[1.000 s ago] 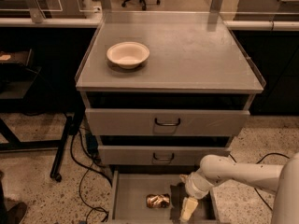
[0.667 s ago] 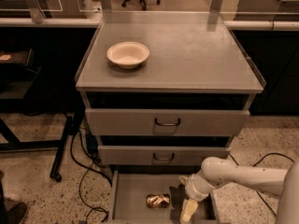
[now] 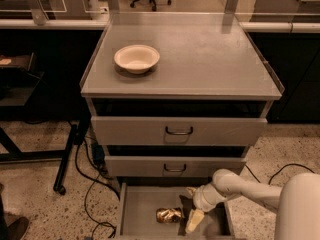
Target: Pick orange can from bottom drawer and place on counter
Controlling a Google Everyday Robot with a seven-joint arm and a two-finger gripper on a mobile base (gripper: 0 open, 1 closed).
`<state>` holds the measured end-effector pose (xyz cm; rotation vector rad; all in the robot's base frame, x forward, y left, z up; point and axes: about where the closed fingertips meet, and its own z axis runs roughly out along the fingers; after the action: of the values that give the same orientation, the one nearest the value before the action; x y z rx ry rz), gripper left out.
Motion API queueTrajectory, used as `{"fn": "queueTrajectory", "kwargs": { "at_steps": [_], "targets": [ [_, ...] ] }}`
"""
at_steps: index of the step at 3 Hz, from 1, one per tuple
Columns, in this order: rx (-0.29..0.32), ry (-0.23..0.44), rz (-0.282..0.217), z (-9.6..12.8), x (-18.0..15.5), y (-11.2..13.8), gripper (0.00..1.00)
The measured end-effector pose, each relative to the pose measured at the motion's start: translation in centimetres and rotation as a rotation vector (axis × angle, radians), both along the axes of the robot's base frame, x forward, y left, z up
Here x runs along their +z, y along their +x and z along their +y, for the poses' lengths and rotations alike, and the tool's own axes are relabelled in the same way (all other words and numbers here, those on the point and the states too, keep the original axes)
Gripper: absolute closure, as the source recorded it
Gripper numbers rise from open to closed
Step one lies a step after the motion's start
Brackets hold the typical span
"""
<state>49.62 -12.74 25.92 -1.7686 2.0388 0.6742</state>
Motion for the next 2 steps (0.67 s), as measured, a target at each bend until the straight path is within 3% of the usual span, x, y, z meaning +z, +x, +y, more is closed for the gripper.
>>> {"fn": "queueTrajectory", "kwargs": {
  "at_steps": [2],
  "targets": [
    [-0.006, 0.024, -0.008, 1.2, -1.9, -0.2, 0.0]
  ]
}}
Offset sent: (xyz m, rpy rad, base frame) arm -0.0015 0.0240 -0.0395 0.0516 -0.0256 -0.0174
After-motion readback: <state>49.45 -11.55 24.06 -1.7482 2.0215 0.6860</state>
